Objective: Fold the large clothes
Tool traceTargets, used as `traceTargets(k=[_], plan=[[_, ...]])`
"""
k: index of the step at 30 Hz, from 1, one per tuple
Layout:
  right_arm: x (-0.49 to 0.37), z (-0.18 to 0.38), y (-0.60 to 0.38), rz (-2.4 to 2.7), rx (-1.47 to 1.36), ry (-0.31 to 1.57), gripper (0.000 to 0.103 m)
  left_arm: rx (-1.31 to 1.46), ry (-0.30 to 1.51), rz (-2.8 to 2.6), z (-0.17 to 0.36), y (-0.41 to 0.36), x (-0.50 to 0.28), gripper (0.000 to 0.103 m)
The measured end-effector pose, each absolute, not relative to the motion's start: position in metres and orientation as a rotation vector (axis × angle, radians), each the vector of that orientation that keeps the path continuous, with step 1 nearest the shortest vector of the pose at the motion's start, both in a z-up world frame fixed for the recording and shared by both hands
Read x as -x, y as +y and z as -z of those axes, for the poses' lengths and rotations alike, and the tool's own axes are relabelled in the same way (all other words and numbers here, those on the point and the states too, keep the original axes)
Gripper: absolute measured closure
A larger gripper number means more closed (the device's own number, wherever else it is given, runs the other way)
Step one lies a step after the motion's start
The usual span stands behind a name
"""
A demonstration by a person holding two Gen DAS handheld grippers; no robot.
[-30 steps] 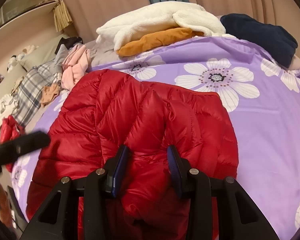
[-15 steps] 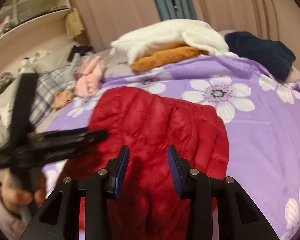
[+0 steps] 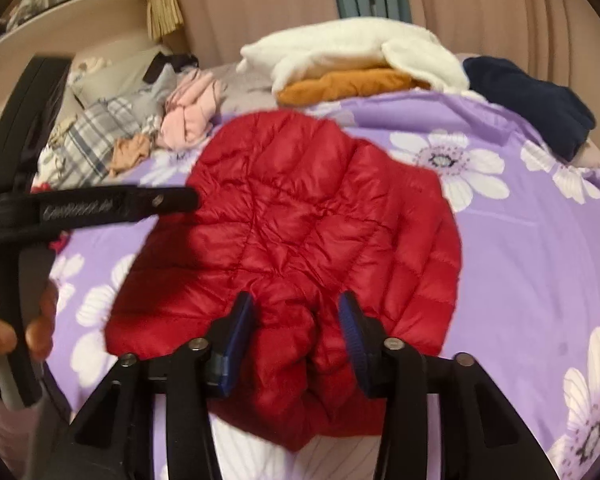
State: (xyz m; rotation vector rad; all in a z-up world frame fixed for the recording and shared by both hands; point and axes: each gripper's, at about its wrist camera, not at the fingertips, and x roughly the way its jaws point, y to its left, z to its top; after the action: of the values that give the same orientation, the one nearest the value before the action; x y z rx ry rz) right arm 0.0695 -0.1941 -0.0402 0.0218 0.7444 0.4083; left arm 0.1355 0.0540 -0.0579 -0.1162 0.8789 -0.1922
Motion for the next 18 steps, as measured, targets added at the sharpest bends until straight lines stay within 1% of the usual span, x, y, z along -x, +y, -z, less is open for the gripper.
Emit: traceTargets(k=[1,2,3,5,7,8,9,12,13,15,18], plan=[[-0.065,0.035,-0.196,-0.410,-0.032,0.734,0.046,0.126,0.873,0.192,0.053,0.057,-0.129,0.034],[-0.060,0.030,-0.197,-0.409,-0.040,0.725,0.044,0.131,0.870,0.191,0.048,0.060,-0.122,0.027],[-0.054,0.023,-0.199,-0.404,-0.044,0.717,0.039,0.130,0.865,0.187,0.042,0.062,-0.114,0.023],[-0.047,0.014,-0.199,-0.388,-0.036,0.712,0.036,0.127,0.850,0.178,0.030,0.065,-0.099,0.022],[-0.039,0.003,-0.201,-0.376,-0.031,0.708,0.031,0.123,0.849,0.177,0.019,0.066,-0.086,0.013],[-0.037,-0.002,-0.203,-0.370,-0.036,0.709,0.029,0.121,0.856,0.178,0.015,0.066,-0.080,0.004],[-0.034,-0.008,-0.205,-0.363,-0.047,0.710,0.025,0.115,0.860,0.180,0.010,0.065,-0.074,0.000],[-0.026,-0.022,-0.211,-0.357,-0.083,0.722,0.017,0.068,0.833,0.158,-0.006,0.060,-0.051,0.000],[-0.024,-0.024,-0.212,-0.353,-0.090,0.729,0.010,0.045,0.827,0.146,-0.011,0.056,-0.043,0.000],[-0.019,-0.030,-0.212,-0.348,-0.091,0.739,0.004,0.028,0.822,0.142,-0.016,0.051,-0.033,0.000],[-0.009,-0.039,-0.212,-0.326,-0.073,0.750,0.004,0.036,0.846,0.162,-0.023,0.045,-0.019,0.000]])
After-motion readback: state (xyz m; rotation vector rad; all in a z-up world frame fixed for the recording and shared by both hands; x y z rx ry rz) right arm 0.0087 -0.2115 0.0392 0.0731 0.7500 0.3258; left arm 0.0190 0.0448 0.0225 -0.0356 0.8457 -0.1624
